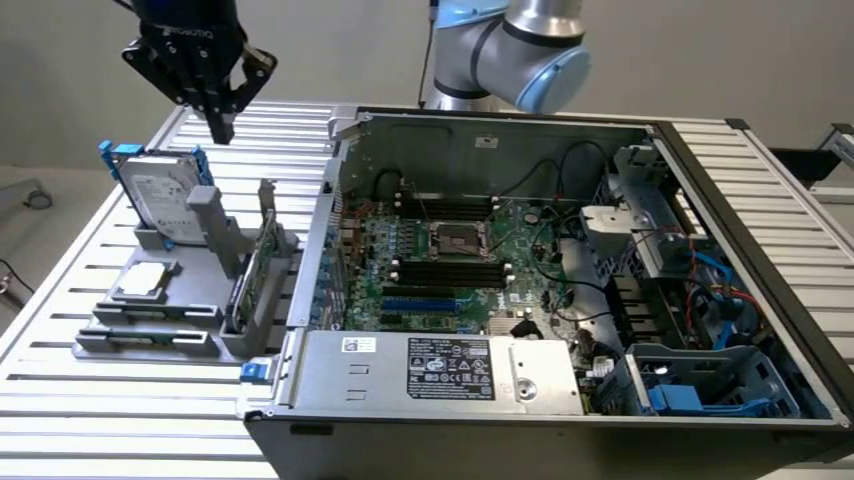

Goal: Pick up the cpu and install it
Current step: 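Reach for the cpu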

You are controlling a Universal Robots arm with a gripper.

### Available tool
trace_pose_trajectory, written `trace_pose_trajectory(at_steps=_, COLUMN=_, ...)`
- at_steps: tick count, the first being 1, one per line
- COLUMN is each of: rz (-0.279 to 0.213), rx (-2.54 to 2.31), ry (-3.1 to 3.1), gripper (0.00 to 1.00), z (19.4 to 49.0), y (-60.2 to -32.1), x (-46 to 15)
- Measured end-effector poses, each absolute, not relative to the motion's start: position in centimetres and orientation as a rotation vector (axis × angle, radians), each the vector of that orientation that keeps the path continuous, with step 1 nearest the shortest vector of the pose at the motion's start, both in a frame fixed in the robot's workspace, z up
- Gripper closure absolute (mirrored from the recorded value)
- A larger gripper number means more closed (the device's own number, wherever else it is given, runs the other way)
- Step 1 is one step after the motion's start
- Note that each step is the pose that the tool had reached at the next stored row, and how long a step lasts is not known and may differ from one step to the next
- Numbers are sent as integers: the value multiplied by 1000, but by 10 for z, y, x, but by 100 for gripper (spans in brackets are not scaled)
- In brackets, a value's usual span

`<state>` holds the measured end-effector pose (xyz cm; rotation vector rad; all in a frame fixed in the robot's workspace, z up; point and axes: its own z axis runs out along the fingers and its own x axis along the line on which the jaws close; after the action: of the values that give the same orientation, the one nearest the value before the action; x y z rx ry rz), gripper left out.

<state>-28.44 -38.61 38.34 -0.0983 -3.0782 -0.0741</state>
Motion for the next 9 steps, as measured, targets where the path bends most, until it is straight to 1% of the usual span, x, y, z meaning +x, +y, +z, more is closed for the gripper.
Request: trace_pose_trajectory(at_steps=9, rz=-70, rx=-98, ry=-3078, gripper=89, z=369, y=-385, x=-326)
